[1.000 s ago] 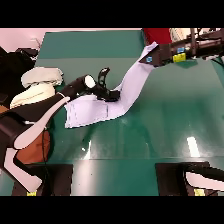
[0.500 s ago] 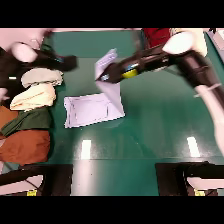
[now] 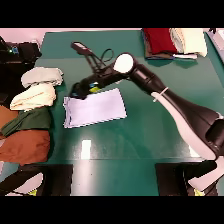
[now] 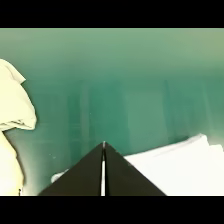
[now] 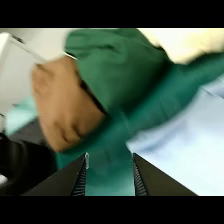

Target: Fold the shirts.

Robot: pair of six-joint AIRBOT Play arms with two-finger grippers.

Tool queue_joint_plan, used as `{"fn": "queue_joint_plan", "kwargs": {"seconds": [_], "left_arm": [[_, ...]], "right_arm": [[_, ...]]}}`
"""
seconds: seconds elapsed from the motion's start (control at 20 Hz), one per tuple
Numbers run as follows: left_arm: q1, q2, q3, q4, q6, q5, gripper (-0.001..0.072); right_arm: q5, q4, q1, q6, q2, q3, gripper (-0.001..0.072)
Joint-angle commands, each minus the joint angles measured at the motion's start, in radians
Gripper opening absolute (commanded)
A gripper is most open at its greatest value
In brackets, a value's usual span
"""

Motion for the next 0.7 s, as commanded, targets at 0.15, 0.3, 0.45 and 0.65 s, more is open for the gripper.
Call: {"fn": "queue_joint_plan", "kwargs": {"seconds": [0.15,0.3,0.45,0.65], "left_arm": [[-0.103,0.008,-0.001,0.004,0.027,0.001,0.0026],[-0.124,0.008,-0.001,-0.014,0.034,0.011,0.0025],[-0.124,0.008,-0.001,-0.024,0.034,0.022,0.0026],[-0.124,0.008,-0.002,-0.025,0.034,0.030,0.0025]], "right_arm": [[0.041,-0.147,-0.323,0.062,0.200,-0.454,0.0337],[-0.015,-0.101,-0.464,0.061,0.213,-0.625,0.0591],[-0.061,0.010,-0.506,0.058,0.142,-0.671,0.0591],[-0.053,0.079,-0.414,0.044,-0.013,-0.550,0.0591]]}}
